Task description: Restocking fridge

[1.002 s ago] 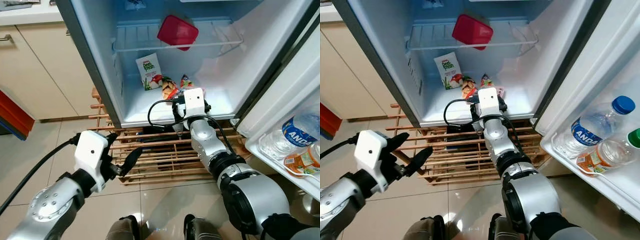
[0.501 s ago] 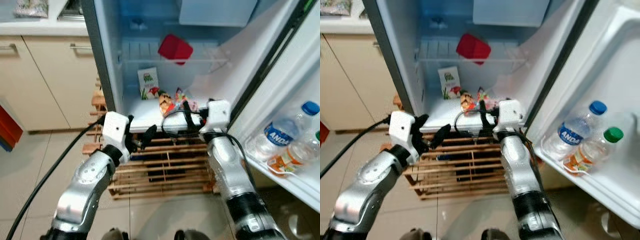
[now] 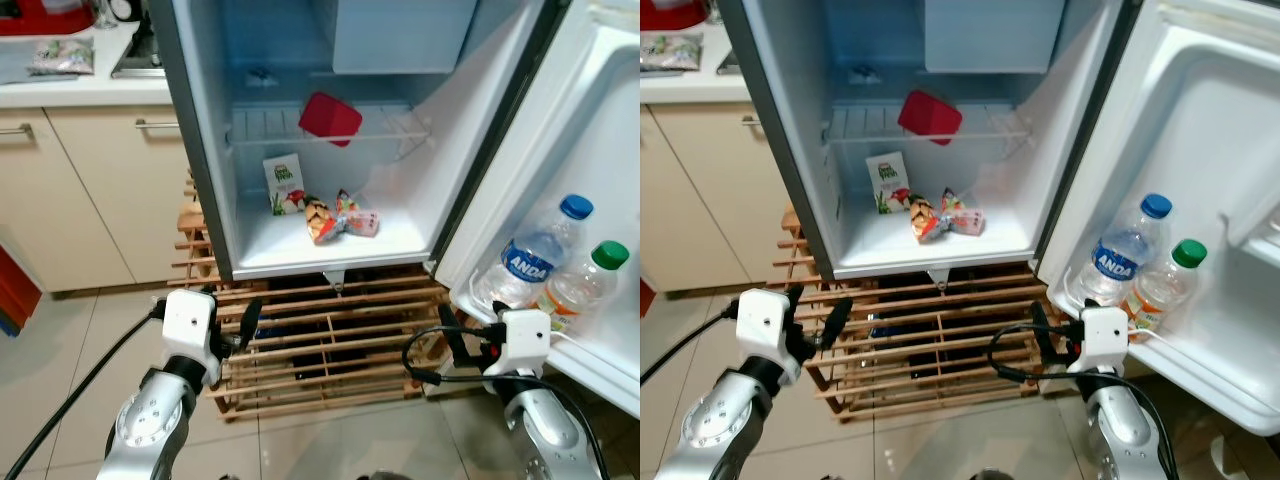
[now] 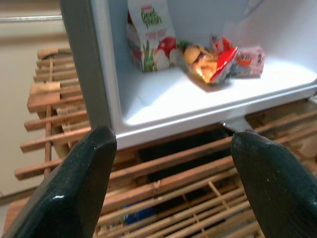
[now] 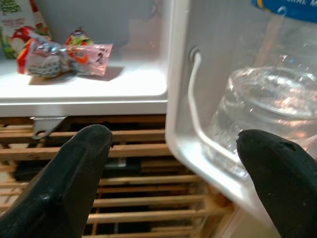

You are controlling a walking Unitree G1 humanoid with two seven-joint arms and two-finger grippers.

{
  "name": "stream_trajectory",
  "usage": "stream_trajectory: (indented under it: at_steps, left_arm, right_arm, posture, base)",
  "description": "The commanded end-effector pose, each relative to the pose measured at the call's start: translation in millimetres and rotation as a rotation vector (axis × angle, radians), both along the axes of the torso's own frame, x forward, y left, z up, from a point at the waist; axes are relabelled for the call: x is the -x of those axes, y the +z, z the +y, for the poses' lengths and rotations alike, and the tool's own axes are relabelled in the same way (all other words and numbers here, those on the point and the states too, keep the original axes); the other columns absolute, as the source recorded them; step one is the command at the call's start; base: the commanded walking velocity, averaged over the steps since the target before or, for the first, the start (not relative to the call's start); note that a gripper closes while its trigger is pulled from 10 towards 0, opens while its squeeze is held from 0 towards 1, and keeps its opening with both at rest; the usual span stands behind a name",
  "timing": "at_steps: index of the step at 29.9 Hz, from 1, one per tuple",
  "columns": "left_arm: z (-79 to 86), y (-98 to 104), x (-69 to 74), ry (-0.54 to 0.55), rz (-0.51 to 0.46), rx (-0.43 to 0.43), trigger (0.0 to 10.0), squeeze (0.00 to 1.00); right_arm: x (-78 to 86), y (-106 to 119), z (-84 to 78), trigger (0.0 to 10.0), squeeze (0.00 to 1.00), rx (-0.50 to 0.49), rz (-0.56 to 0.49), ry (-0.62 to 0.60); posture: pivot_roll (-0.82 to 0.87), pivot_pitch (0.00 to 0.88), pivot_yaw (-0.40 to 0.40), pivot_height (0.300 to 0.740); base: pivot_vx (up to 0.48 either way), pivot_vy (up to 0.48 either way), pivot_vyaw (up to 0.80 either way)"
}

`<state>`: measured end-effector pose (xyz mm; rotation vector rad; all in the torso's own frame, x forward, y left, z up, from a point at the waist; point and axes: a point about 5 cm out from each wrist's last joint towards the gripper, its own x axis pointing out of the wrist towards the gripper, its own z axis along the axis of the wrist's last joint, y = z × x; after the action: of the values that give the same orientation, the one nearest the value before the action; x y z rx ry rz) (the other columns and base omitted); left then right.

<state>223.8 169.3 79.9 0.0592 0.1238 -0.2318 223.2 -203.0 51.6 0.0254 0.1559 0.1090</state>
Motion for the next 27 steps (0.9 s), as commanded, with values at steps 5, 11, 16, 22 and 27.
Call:
stream_trajectory:
  at_steps: [5, 11, 16, 22, 27]
  left_arm:
    - [-13.6, 10, -12.7, 0.009, -0.062, -0.008, 10.0, 0.00]
    - [-10.0, 21, -29.4, 0.029, -0.116, -0.027, 10.0, 0.00]
    - [-11.0, 23, -33.5, 0.036, -0.128, -0.037, 10.0, 0.00]
    - [-13.3, 23, -37.1, 0.048, -0.128, -0.028, 10.0, 0.00]
    - [-16.0, 23, -41.8, 0.052, -0.134, -0.017, 10.0, 0.00]
  right_arm:
    - [-4.4, 2, 1.7, 10.0, 0.00, -0.024, 0.028, 0.034]
    - [-21.8, 4, 17.6, 10.0, 0.00, -0.054, 0.007, 0.049]
    - [-24.6, 3, 22.2, 10.0, 0.00, -0.064, 0.014, 0.068]
    - [-30.5, 1, 21.8, 10.0, 0.00, -0.073, 0.016, 0.060]
    - [-34.6, 1, 23.0, 10.0, 0.00, -0.072, 0.019, 0.066]
  posture:
    - [-0.08, 0.000, -0.034, 0.740]
    - [-0.06, 0.000, -0.011, 0.740]
    - [-0.06, 0.000, -0.005, 0.740]
    - [-0.06, 0.000, -0.004, 0.740]
    - [-0.06, 0.000, -0.008, 0.740]
  base:
    - [0.000, 0.000, 0.00]
    - [0.000, 0.000, 0.00]
    - [0.000, 0.000, 0.00]
    - [0.000, 0.000, 0.00]
    - [0.000, 0.000, 0.00]
